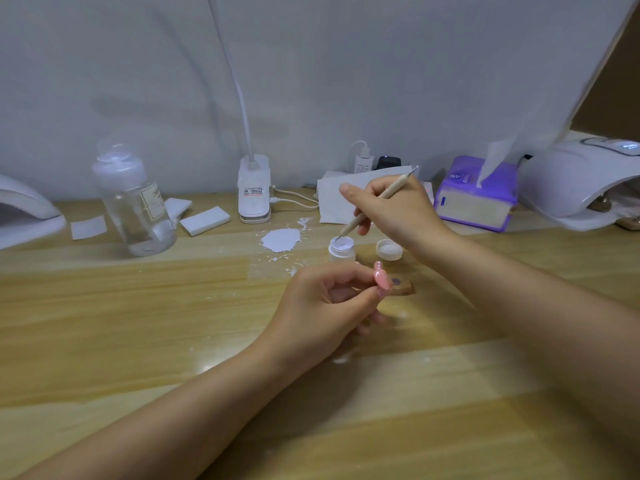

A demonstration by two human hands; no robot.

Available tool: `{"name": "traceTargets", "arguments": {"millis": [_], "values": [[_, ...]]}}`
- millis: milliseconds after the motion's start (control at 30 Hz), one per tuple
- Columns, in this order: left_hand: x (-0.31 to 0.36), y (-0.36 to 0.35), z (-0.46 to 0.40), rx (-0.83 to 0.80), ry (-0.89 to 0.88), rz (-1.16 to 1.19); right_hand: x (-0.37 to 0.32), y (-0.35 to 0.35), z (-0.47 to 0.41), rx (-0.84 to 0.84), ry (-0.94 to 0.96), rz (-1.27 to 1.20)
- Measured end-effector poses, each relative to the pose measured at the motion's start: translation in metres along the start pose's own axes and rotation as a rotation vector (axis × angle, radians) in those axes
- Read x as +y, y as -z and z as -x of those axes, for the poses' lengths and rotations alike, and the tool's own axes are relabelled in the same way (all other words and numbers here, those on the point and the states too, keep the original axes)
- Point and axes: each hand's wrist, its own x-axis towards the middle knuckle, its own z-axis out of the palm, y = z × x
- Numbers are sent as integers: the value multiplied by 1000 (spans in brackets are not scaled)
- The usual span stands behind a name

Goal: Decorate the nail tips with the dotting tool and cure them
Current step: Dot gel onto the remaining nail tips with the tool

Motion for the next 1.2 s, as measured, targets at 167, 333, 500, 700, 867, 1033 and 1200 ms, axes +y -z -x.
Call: {"name": "traceTargets", "arguments": {"millis": [167,333,500,700,867,1033,1200], "values": [[0,0,0,-9,-2,-3,5,-7,-4,108,27,106],[-1,0,-1,-10,-8,-5,5,-8,-4,113,85,171],[-3,0,-2,-10,-12,-6,2,-9,-4,52,134,236],[-3,0,-2,-11,-22,-16,3,-8,-4,32,117,243],[-3,0,-2,-4,-16,-2,4,-8,-3,21,123,223],[-2,1,-1,0,15,11,-2,-1,-1,85,108,122],[-1,0,0,5,51,27,-18,17,19,49,-113,-312]]}}
